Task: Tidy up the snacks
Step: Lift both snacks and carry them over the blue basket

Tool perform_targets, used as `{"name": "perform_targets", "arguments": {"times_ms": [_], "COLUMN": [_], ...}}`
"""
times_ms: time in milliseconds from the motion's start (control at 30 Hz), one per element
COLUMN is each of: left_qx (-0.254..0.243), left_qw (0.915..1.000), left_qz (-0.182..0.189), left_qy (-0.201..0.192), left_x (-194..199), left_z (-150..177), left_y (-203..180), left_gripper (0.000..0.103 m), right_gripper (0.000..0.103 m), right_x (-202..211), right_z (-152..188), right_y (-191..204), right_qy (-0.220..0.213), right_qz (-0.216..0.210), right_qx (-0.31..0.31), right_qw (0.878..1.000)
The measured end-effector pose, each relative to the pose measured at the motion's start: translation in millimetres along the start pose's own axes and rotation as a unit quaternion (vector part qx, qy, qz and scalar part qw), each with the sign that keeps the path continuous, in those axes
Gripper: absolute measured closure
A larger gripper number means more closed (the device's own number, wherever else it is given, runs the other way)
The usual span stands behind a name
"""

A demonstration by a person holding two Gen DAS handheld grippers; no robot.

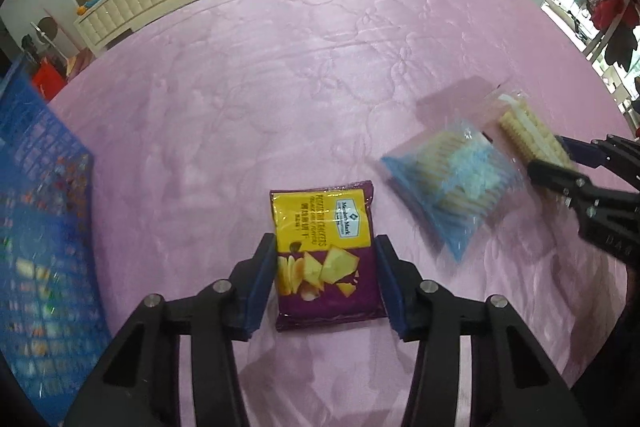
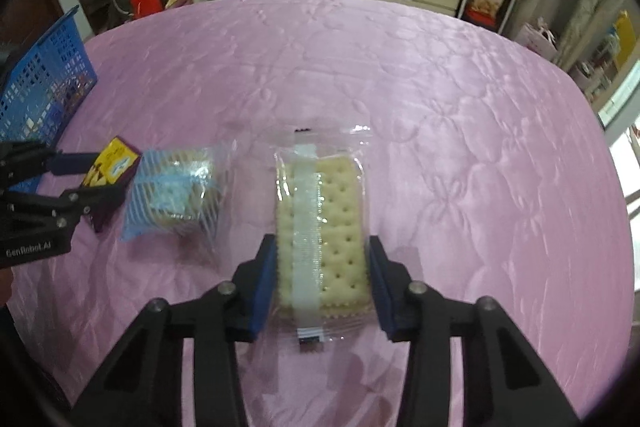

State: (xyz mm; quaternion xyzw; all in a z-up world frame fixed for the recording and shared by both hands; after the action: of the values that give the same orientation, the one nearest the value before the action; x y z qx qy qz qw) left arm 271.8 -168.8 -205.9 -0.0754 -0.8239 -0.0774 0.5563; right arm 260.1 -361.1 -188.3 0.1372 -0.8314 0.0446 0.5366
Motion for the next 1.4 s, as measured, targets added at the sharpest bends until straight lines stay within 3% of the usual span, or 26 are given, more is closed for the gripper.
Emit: {"name": "perform_targets", "arguments": {"times_ms": [233,433,700,800,1000,1133,1267,1400], "left_qx": [0.015,0.029,0.066,0.077,0.092,0.116,0.139,0.163], "left_qw": [0.9990,0.9951,0.9880,0.9847,0.9802,0.9774,0.9737,0.9727], "left_qz": [-0.005,0.001,0.013,0.011,-0.015,-0.022,-0.042,-0.035], "left_qy": [-0.042,-0.094,-0.139,-0.156,-0.175,-0.175,-0.175,-0.162], "left_x": [65.7,132.2,190.9,205.0,221.3,227.3,228.2,217.5], "left_z": [29.5,62.5,94.0,99.0,109.1,117.2,118.4,115.9], "left_y": [13.0,27.9,67.4,88.3,129.9,164.3,200.9,226.1], "left_gripper": [0.057,0.057,0.057,0.057,0.057,0.057,0.057,0.057], "right_gripper": [0.056,0.056,0.056,0.056,0.056,0.056,0.055,0.055], "right_x": [57.6,104.6,150.3,160.6,161.8,151.8,142.7,130.7], "right_z": [18.9,21.5,15.2,6.7,-13.2,-28.4,-47.4,-64.3], "right_y": [19.7,71.8,132.8,161.0,205.7,226.6,253.1,278.0], "right_qy": [-0.035,-0.064,-0.105,-0.118,-0.133,-0.127,-0.127,-0.116], "right_qz": [-0.024,-0.030,-0.055,-0.079,-0.087,-0.126,-0.137,-0.154], "right_qx": [-0.050,-0.030,-0.010,0.001,0.014,0.009,0.027,0.035], "right_qw": [0.998,0.997,0.993,0.990,0.987,0.984,0.982,0.981]}}
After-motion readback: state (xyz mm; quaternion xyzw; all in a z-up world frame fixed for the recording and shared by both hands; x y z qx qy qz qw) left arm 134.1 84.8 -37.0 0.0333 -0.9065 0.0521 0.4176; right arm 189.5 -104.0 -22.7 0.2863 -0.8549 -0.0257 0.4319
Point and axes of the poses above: each gripper's, at about its wrist camera, not at the fingertips, and x roughly against the way its jaws point, y to its left, z to its underside, the point moved 4 cm from there along -x, roughly the way its jaws point, and after that the axes turned 2 degrees about -z, right-handed, at the moved point
